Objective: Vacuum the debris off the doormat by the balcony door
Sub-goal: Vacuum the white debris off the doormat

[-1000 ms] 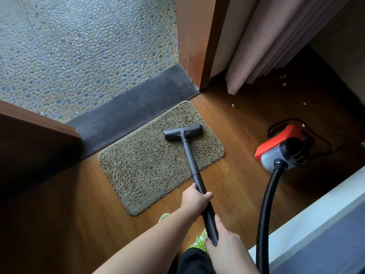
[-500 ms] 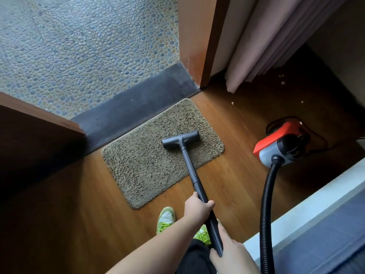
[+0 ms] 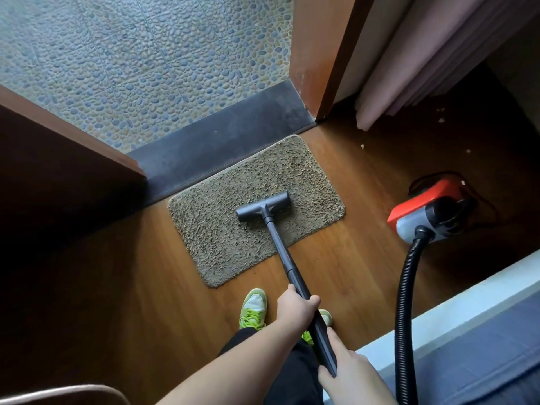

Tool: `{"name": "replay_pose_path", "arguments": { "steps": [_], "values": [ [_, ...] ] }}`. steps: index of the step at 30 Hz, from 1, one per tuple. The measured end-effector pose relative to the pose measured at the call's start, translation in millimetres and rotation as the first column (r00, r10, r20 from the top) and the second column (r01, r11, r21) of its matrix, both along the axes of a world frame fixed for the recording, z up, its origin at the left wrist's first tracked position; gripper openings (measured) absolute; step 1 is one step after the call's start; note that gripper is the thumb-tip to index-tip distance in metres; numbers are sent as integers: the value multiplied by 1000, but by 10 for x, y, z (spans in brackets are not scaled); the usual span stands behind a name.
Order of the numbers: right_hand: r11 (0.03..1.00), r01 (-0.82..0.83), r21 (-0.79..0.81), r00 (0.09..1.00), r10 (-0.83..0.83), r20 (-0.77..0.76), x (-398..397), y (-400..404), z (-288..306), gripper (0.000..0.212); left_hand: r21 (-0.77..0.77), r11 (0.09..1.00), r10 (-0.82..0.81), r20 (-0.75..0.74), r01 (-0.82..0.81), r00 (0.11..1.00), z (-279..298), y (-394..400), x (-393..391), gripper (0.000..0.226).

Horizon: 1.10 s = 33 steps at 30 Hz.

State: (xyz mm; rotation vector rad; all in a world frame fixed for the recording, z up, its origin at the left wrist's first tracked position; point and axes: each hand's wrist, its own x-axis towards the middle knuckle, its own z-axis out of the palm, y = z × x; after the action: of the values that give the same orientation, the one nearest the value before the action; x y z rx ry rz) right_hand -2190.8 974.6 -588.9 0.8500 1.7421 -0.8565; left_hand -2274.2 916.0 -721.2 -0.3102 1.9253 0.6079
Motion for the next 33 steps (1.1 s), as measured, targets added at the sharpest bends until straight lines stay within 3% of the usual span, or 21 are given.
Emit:
{"name": "replay_pose_path", "arguments": {
  "steps": [5,9,15,29,33],
  "values": [
    [1000,15,24,999,-14,-35,-117,-78,4,73,-13,999,32,5,-32,999,15,-80,-143,69],
    [999,21,27,998,-19,-68,-312,-109,27,70,-5,1000,4,-39,-4,999,46,-102,-355,39],
    [996,52,70,994,-45,-103,-633,-86,-67,65,48,998,49,-52,-46,997,36,-10,-760,25],
    [973,194,121,976,-180,-120,-1005,230,-77,69,270,937,192,135,-223,972,39,357,-1062,27],
    [962,243,121,966,-229,-118,-923,325,15,53,281,931,191,175,-235,966,157,446,-972,25]
  ]
}}
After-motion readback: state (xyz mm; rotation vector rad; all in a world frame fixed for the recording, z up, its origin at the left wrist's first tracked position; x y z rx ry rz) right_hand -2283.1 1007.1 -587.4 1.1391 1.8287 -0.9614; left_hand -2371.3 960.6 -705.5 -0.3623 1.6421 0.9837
